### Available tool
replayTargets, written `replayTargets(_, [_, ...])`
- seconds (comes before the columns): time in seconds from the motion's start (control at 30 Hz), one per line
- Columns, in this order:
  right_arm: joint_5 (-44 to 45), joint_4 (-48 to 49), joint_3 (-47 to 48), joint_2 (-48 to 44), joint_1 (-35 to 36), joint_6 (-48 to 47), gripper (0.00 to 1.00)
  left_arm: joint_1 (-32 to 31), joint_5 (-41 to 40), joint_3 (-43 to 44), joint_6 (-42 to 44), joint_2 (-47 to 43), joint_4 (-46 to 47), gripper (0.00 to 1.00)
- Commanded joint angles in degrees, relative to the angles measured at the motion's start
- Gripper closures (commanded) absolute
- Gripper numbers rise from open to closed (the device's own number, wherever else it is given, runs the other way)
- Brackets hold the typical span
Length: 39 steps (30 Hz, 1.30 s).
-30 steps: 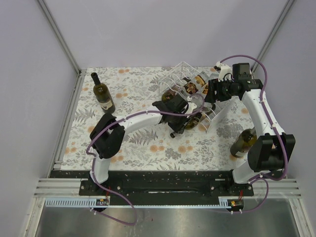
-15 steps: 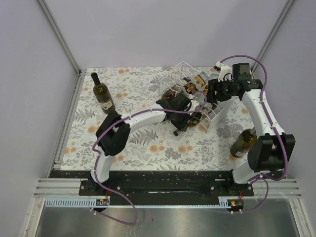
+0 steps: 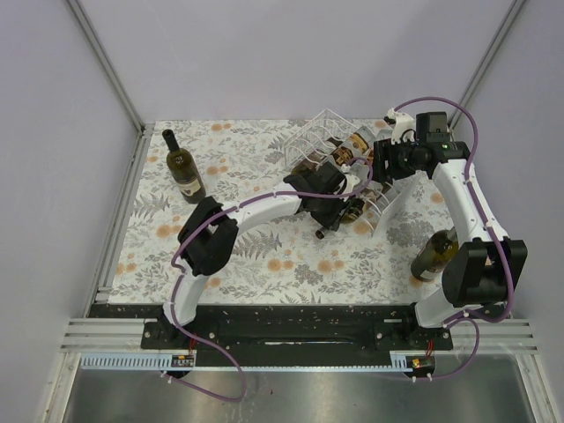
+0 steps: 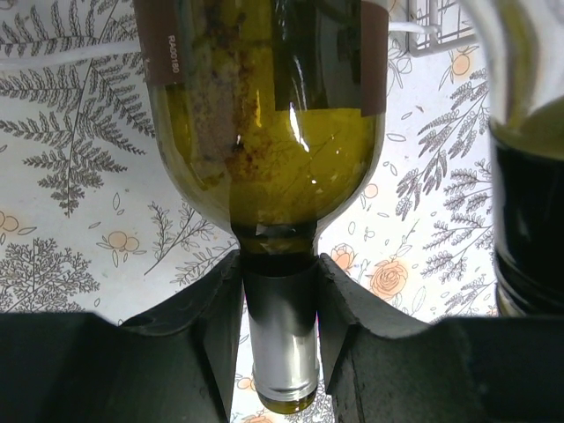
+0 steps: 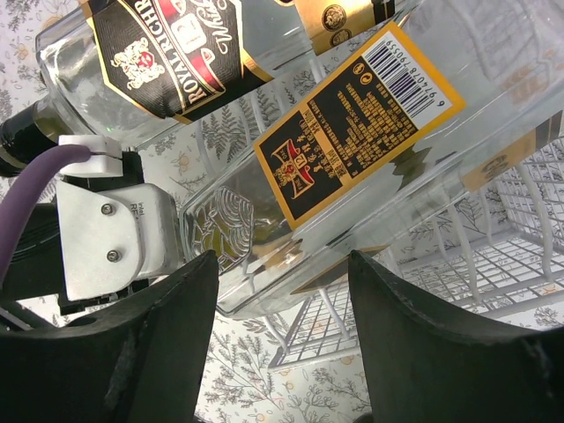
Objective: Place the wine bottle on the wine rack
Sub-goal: Adjust the wine bottle in the wine rack.
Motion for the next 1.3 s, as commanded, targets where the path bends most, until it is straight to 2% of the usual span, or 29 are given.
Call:
replayTargets(0.0, [1.26, -5.87, -2.09, -0.46, 0.51, -1.92, 0.33, -0.17, -2.02, 3.64, -1.01, 1.18, 3.92, 0.76])
replayTargets(0.07, [1.44, -5.87, -2.18, -0.55, 0.51, -2.01, 0.33, -0.08, -2.63, 3.11, -0.93, 0.74, 4.01, 0.70])
replayTargets(0.3, [1.44, -5.79, -2.36, -0.38, 0.51, -2.01, 0.33, -0.08, -3.43, -0.41, -0.66, -2.24, 5.59, 0.59])
replayTargets(0.37, [1.44, -5.87, -2.36, -0.46, 0.51, -2.01, 0.33, 0.01, -3.51, -1.46, -0.40, -3.12, 6.03, 0.50])
replayTargets(0.47, [1.61, -5.87, -2.53, -0.46, 0.51, -2.01, 0.33, 0.01, -3.52, -2.43, -0.31, -4.35, 6.47, 0.48])
replayTargets(0.5, [1.53, -5.87, -2.45, -0.38, 0.51, -2.01, 0.33, 0.18, -3.60, -2.43, -0.14, -4.53, 6.47, 0.43])
replayTargets(1.27, [1.79, -5.87, -2.09, -0.11, 0.51, -2.01, 0.33, 0.18, -1.23, -8.93, 2.68, -12.35, 6.47, 0.37])
